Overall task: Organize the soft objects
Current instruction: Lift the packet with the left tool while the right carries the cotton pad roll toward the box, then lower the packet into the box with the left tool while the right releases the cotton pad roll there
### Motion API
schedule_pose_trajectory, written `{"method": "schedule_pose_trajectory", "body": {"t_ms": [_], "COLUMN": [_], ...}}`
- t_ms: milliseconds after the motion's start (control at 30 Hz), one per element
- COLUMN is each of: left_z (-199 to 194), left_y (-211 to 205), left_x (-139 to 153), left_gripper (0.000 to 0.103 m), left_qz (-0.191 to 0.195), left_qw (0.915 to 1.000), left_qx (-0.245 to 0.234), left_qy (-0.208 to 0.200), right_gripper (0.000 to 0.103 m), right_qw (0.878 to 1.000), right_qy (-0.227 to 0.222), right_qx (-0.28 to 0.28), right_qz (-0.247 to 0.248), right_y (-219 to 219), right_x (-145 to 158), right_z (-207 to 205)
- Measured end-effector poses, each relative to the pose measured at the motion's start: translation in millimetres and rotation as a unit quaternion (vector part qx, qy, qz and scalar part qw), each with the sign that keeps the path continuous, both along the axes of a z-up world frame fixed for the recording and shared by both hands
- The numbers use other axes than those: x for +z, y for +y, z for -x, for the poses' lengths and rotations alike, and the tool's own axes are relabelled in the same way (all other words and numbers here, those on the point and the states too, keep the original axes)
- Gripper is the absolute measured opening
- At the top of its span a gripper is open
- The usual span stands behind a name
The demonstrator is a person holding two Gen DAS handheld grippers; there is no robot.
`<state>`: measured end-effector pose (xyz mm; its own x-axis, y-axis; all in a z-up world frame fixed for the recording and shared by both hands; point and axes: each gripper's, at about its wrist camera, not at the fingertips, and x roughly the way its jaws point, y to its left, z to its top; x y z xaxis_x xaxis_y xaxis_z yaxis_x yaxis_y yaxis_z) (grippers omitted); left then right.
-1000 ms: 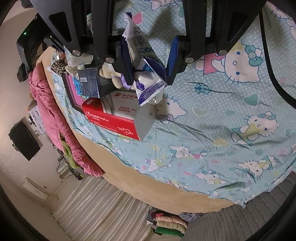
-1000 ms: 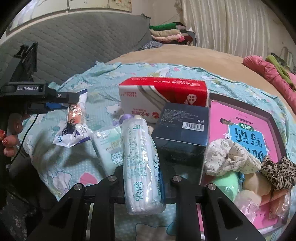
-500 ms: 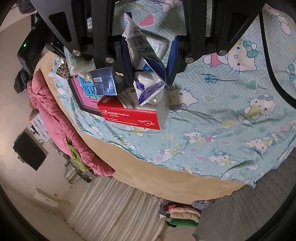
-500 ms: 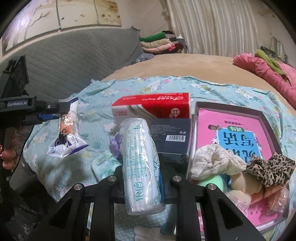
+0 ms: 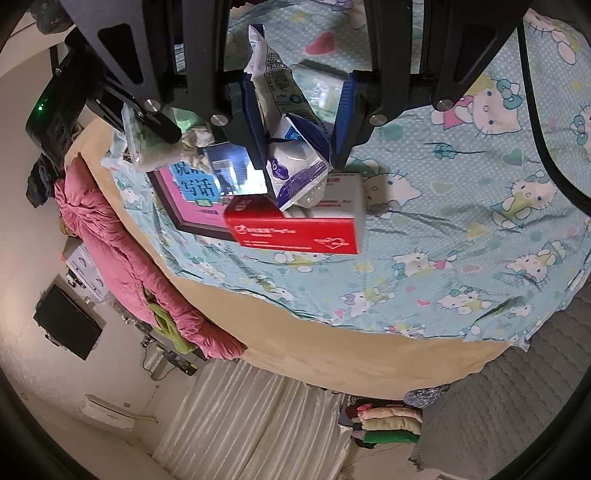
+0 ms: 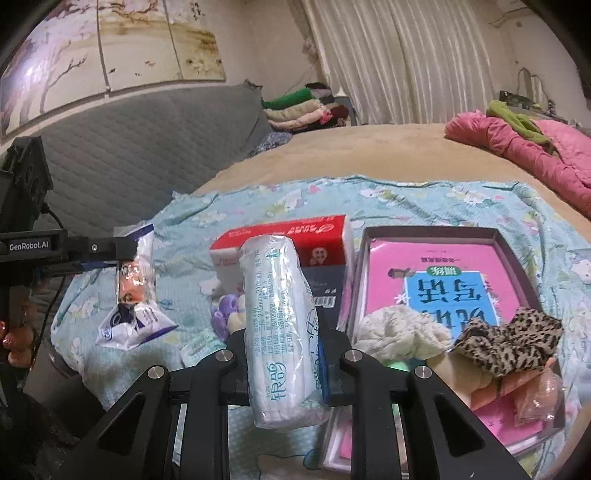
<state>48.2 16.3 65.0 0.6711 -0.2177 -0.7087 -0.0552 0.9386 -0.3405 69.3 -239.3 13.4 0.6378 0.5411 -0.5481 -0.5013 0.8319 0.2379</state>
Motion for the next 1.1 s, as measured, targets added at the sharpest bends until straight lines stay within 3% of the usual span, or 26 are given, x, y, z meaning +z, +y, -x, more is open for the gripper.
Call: {"method": "schedule_pose_trajectory", "body": {"t_ms": [300,500,767,1100], "left_z": [-9,-21,-45,-82], "left_y": [-46,-92,-153,-194], "left_x": [17,20,4,-28], "left_gripper": [0.036,0.036,0.036,0.036], "left_qz": [-0.011,-0.016,-0.026,-0.041], "left_qw": [0.9989,0.9955,0.989,0.985], "left_qx": [-0.045,-0.091,-0.145,-0.166], "left_qy": [-0.013,-0.018,-0.005,0.026], "right_gripper": [0.024,0.024,0.024,0.024], "right_qw": [0.999,0.991,0.974,0.971], "right_qy": [-0.014,-0.002,0.051,0.094], "right_qx": [-0.042,-0.121,-0.195,-0.193], "right_qz": [-0.031,-0.064,-0.105,-0.107], "right_y": [-31,-77,-131,-140], "right_x": [18,26,8,-16], "right_z": [4,6,1,-13]}}
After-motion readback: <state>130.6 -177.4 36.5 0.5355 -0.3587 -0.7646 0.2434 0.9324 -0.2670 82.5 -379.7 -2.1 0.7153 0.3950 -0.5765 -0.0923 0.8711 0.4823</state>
